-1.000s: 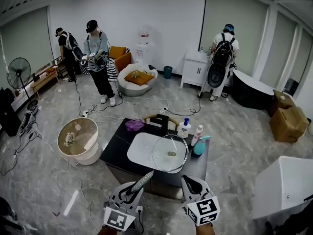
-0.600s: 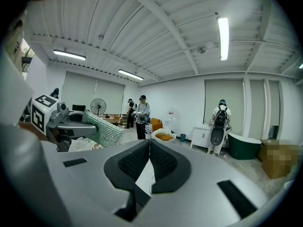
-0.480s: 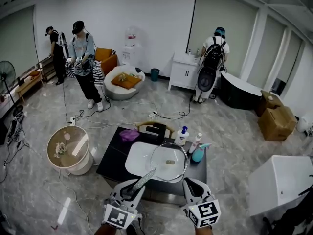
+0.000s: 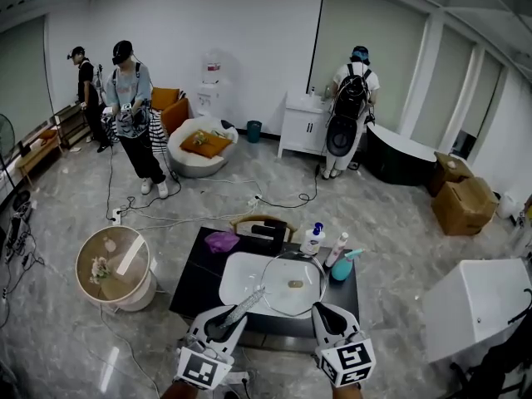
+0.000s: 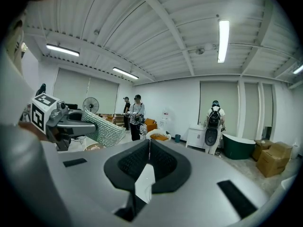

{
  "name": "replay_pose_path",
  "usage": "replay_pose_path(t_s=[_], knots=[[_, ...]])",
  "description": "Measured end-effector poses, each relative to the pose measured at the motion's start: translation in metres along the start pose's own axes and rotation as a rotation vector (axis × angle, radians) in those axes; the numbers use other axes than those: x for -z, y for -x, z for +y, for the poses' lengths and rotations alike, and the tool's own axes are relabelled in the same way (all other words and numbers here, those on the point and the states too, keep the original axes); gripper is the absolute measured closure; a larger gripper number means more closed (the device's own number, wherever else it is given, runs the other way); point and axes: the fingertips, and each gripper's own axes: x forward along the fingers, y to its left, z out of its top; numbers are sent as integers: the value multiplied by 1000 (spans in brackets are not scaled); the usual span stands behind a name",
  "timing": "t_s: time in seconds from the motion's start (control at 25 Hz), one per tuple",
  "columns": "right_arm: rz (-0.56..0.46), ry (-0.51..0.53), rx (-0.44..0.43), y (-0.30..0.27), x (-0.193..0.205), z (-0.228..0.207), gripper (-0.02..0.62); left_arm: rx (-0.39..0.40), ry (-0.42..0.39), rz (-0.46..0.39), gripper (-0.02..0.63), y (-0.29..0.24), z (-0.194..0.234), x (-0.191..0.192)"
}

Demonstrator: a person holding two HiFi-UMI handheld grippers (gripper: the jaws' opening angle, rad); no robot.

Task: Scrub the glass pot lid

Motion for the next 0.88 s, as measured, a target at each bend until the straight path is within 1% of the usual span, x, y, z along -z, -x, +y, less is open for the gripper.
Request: replay_pose_path(t_s=[0.28,0.52,0.68,0.88], knots=[[-2,24,20,-23,-12,17,571,5,11,-26,514,7,34,7],[11,52,13,-45,-17,27,571,-21,36,-48,514,9,62,13],[23,54,5,-64,-13,21,571,-38,48,-28,514,1,75,24],[21,44,-33,-96,-4,-2,571,-61,22,18,514,-28,83,38]])
